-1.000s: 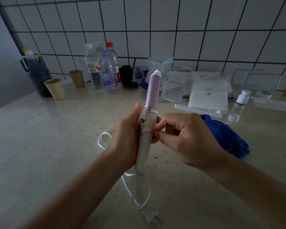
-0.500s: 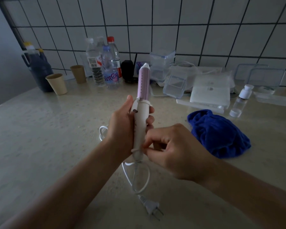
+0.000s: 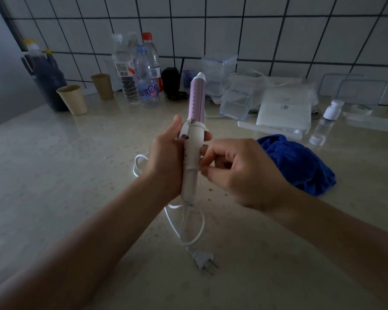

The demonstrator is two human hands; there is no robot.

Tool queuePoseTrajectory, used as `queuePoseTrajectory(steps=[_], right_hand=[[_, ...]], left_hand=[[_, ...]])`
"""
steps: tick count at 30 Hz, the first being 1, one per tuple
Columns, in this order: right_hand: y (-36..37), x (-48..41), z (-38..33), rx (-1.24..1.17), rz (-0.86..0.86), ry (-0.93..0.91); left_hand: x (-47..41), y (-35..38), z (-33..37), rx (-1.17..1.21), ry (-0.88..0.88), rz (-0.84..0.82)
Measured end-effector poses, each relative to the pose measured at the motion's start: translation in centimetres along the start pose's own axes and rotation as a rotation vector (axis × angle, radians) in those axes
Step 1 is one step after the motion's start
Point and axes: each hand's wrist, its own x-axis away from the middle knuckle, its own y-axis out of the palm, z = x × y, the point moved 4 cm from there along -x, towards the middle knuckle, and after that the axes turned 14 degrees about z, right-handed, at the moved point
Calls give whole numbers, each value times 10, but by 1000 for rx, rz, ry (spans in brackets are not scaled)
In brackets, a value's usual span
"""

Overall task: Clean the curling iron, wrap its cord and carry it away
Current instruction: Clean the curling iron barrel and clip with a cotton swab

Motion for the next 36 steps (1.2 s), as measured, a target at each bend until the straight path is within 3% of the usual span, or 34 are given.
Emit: queuePoseTrajectory(steps=[2,8,13,17,24,30,36], right_hand=[[-6,-5,4,-11,40,7],[16,15,-3,-21,-154,14],[0,1,2,-29,2,8],[17,17,-5,-45,-145,-9],[-9,-5,4,-69,115,-25],[-30,-16,11,-24,296,-55],[-15,-8,8,-86,192,-76]], left_hand=[[-1,0,0,-16,19,-12],[-2,-2,-2,44,7,24],[-1,-1,1,5,29,40],[0,-3,1,52,-5,33],[2,3,1,-147,181,14],[1,5,-4,-126,174,-48],[-5,-2,-2,-227,210,81]])
